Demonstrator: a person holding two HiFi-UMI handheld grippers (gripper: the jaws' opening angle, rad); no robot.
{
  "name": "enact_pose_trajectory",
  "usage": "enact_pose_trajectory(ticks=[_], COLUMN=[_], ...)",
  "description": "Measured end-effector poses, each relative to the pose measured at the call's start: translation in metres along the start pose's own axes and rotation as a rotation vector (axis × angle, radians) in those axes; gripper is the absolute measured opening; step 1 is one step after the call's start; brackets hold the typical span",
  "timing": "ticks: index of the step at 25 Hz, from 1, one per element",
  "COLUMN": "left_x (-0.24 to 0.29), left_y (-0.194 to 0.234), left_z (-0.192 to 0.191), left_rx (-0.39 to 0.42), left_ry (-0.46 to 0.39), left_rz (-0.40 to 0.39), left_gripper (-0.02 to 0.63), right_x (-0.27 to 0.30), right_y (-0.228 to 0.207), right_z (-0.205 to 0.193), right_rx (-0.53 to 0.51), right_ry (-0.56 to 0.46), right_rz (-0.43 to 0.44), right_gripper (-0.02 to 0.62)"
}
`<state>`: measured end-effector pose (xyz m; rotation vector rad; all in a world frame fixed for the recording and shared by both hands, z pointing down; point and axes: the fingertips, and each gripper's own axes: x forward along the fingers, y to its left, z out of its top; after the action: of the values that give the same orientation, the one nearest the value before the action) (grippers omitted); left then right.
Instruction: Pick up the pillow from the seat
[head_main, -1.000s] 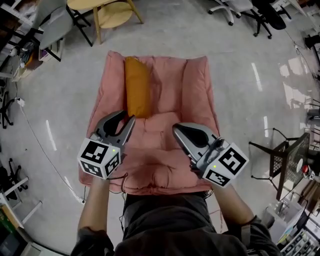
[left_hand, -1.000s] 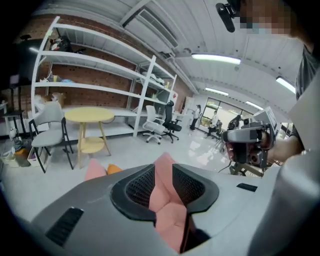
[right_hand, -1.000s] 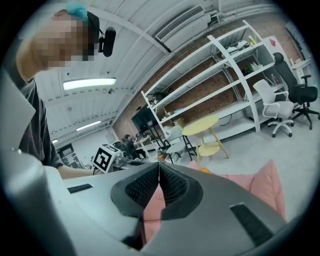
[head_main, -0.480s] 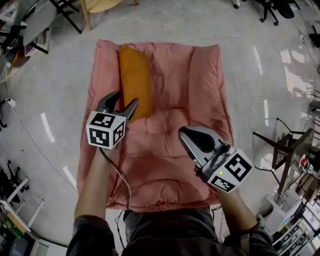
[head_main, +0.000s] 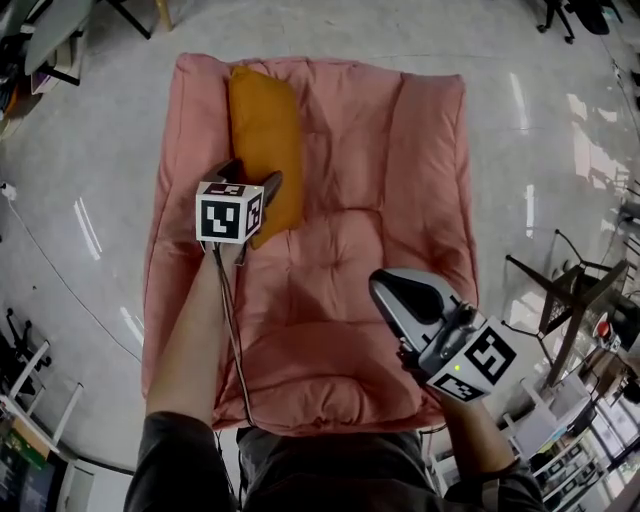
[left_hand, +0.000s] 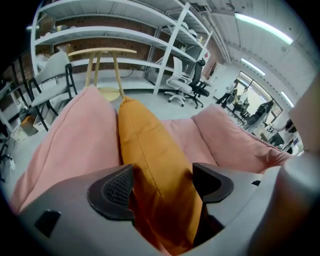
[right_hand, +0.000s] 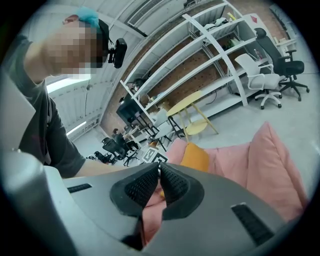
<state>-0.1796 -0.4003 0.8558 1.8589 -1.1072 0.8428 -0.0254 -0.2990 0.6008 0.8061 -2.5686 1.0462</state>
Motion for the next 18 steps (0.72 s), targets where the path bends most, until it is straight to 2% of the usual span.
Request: enact_pose_trajectory(ticks=[3,7,12,18], left_x=[0.018,0.038,0.061,0.063], left_y=[0.007,0.000,-0.010,-0.006], left_z=[-0.007,-0.019,-0.028,-0.031], left_rx=[-0.043,-0.111,-0.104,-0.118], left_ry=[0.012,0.026,0.044,0.048], left_rz=[0.018,-0.041,-0.070,-0.083], left_gripper=[0.413,0.443,0.443,0.294], right_x=[0.002,0.006,0.005,0.002], right_y=[-0.003,-0.006,-0.015,-0.017], right_z=[-0.002,-0.005,-0.016,-0.012], right_rx=[0.013,0.045,0.072,0.106], right_ry=[0.002,0.000,0.017,-0.001], right_rz=[0.003,0.013,0.004,-0.006], right_gripper=[0.014,0.014,0.014,0.014])
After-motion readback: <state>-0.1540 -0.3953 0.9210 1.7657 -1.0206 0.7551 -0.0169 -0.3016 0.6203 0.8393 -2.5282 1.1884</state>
